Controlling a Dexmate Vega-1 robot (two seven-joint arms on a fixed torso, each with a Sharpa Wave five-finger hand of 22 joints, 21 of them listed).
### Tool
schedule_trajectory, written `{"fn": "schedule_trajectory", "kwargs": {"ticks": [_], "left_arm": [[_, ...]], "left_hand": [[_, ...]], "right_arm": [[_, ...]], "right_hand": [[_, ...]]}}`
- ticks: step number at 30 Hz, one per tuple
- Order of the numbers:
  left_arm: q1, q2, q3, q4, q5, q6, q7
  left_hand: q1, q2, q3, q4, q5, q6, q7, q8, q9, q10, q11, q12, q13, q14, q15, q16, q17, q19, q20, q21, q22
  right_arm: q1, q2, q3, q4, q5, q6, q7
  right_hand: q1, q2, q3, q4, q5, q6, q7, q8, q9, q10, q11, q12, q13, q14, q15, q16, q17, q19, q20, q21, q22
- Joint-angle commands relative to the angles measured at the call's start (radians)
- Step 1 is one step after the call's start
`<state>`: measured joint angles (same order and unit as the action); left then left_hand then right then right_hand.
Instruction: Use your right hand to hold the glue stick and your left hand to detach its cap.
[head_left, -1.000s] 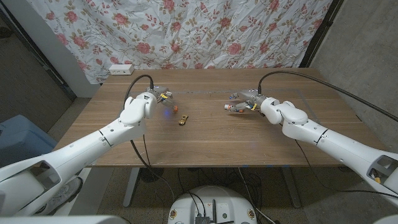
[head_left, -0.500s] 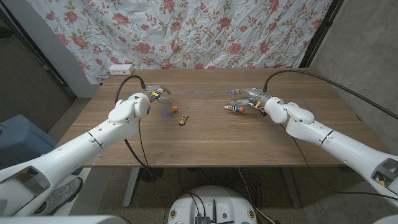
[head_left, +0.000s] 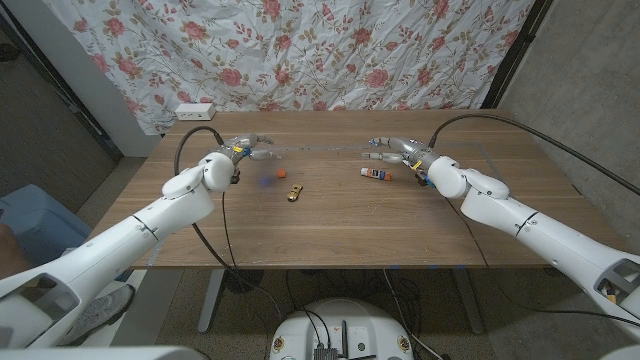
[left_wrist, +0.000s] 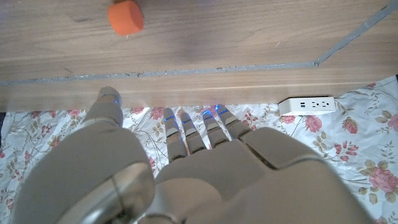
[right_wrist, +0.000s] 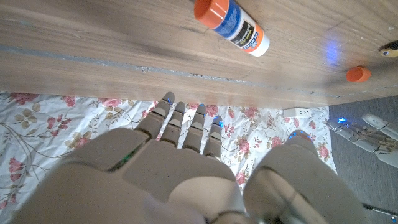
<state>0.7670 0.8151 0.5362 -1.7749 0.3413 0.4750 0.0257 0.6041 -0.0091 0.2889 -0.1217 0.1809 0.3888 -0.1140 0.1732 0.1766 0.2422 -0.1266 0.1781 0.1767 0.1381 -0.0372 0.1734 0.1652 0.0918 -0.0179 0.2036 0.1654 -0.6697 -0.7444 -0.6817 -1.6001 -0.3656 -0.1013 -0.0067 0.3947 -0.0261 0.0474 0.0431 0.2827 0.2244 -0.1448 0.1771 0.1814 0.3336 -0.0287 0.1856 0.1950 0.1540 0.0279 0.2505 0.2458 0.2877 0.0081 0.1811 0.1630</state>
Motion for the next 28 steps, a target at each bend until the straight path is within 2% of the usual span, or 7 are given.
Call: {"fn": "schedule_trajectory", "kwargs": {"ticks": [1,8,11,15,19,26,28], "left_arm": [[0.037,-0.073,-0.064,0.100,-0.217,-0.133,0.197],[0.029,-0.107,-0.057,0.168,-0.268,-0.210,0.268],[0.011,-0.093,-0.034,0.181,-0.265,-0.230,0.250],[0.017,-0.112,-0.045,0.224,-0.315,-0.314,0.267],[0.022,-0.126,-0.047,0.250,-0.354,-0.377,0.271],[0.042,-0.145,-0.062,0.263,-0.392,-0.441,0.311],[0.050,-0.152,-0.072,0.274,-0.419,-0.477,0.308]], "left_hand": [[-0.006,0.010,0.004,0.006,-0.001,-0.004,0.001,0.006,0.002,-0.004,0.000,0.005,0.000,0.004,-0.019,0.005,0.003,0.009,-0.001,0.001,0.005],[-0.008,0.021,0.008,0.005,-0.001,-0.003,0.007,0.008,0.002,-0.004,0.000,0.007,0.000,0.000,-0.014,0.003,0.003,0.000,0.002,-0.005,0.005],[-0.009,0.025,0.009,0.005,-0.002,-0.001,0.008,0.009,0.002,-0.004,0.002,0.008,0.000,-0.006,-0.015,0.001,0.002,-0.001,0.000,-0.006,0.005],[-0.011,0.032,0.011,0.005,-0.002,-0.001,0.010,0.009,0.002,-0.005,0.004,0.008,0.000,-0.007,-0.014,0.001,0.002,0.000,-0.001,-0.007,0.005],[-0.048,0.080,0.019,0.031,0.000,-0.002,0.015,0.009,0.002,-0.005,0.006,0.010,0.000,-0.009,-0.012,0.006,0.009,0.003,-0.002,-0.008,0.005],[-0.080,0.116,0.027,0.046,0.002,0.016,0.011,0.014,0.001,0.008,0.009,0.016,-0.001,0.008,-0.021,0.011,0.007,0.035,-0.007,-0.001,0.004],[-0.084,0.120,0.030,0.044,0.003,0.018,0.018,0.014,0.001,0.012,0.010,0.017,-0.001,0.013,-0.021,0.010,0.005,0.049,-0.009,0.003,0.004]], "right_arm": [[-0.011,0.028,0.019,0.031,0.091,0.023,-0.045],[-0.014,0.048,0.025,0.060,0.144,0.046,-0.064],[-0.016,0.051,0.024,0.065,0.154,0.049,-0.074],[-0.023,0.061,0.031,0.084,0.188,0.073,-0.086],[-0.041,0.055,0.040,0.060,0.206,0.053,-0.097],[-0.084,0.051,0.067,0.027,0.250,0.033,-0.136],[-0.089,0.057,0.074,0.040,0.263,0.066,-0.154]], "right_hand": [[-0.010,0.020,0.002,0.013,-0.005,-0.004,0.006,0.005,-0.001,-0.006,0.013,0.001,0.000,0.006,-0.011,-0.003,0.000,0.010,-0.005,0.008,0.003],[-0.031,0.037,0.002,0.025,-0.010,-0.003,0.019,0.007,-0.002,-0.027,0.012,-0.003,-0.002,0.010,-0.015,-0.004,-0.002,0.019,-0.007,0.009,0.003],[-0.039,0.043,0.001,0.030,-0.011,0.001,0.025,0.009,-0.002,-0.033,0.011,-0.004,-0.002,0.011,-0.015,-0.005,-0.003,0.022,-0.008,0.010,0.003],[-0.048,0.049,0.001,0.034,-0.013,-0.001,0.034,0.008,-0.002,-0.038,0.011,-0.004,-0.003,0.011,-0.015,-0.006,-0.004,0.027,-0.009,0.011,0.003],[-0.065,0.058,-0.002,0.043,-0.017,0.005,0.038,0.011,-0.003,-0.032,0.012,0.002,-0.004,0.032,-0.025,-0.001,-0.007,0.043,-0.015,0.015,0.003],[-0.074,0.065,-0.002,0.047,-0.019,0.014,0.042,0.014,-0.003,-0.025,0.008,0.006,-0.005,0.039,-0.039,-0.003,-0.010,0.056,-0.020,0.017,0.003],[-0.080,0.072,-0.002,0.048,-0.021,0.023,0.049,0.016,-0.003,-0.010,0.005,0.012,-0.006,0.068,-0.048,0.004,-0.015,0.081,-0.017,0.022,0.003]]}}
